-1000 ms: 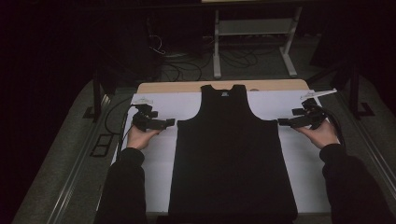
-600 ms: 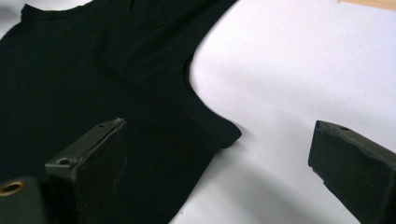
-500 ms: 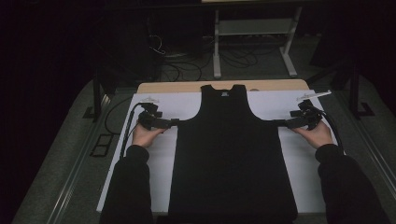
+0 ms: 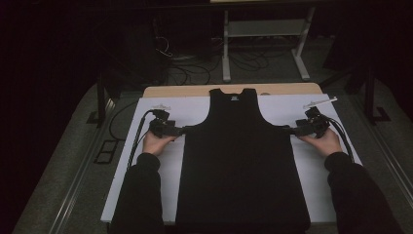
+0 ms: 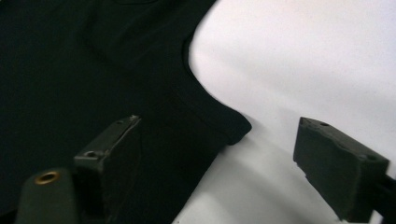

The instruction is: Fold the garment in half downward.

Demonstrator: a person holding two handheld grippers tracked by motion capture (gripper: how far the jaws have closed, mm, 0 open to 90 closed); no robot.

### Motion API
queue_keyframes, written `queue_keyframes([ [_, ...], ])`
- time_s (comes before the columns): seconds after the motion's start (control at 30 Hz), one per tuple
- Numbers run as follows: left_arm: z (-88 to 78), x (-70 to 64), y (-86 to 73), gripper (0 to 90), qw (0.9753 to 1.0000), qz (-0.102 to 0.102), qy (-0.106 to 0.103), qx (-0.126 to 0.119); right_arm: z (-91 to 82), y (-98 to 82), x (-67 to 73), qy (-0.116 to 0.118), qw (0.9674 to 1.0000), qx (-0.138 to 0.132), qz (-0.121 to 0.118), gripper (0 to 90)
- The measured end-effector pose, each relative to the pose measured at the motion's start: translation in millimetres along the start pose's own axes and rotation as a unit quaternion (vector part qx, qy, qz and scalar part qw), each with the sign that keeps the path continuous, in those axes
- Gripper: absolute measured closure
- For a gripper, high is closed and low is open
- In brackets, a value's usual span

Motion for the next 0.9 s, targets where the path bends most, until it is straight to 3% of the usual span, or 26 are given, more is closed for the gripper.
queue_keyframes([
  [0.2,4.4,-1.3,0.7,14.4,1.0,0.003,-0.004,-0.007,2.3,0.3,-0.6,-0.005,0.9999,0.001,0.01,20.9],
  [0.3,7.9,-0.8,-0.8,18.3,1.0,0.002,-0.005,-0.004,6.0,-0.4,-0.6,-0.006,0.9998,0.004,0.021,28.9],
  [0.53,10.6,-1.2,-3.2,23.2,1.0,0.003,-0.005,0.005,7.0,0.2,-1.7,-0.009,0.9995,0.002,0.029,37.0],
  [0.6,12.2,-2.1,-3.3,31.1,1.0,0.005,-0.001,0.006,7.8,-1.0,-2.3,-0.009,0.9995,0.006,0.029,38.5],
  [0.9,17.4,-3.0,-5.0,39.5,0.9999,0.004,-0.002,0.015,11.7,-2.3,2.4,0.001,0.9997,0.014,0.02,50.7],
])
Point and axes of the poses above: each handheld gripper's, and its own axes: z roughly forward along the jaws, y roughly out of its top, x roughly to its left, the point moved 5 cm from there along z, roughly forward along the jaws, and after that the axes turned 15 degrees about -y, right-handed, at the moved point
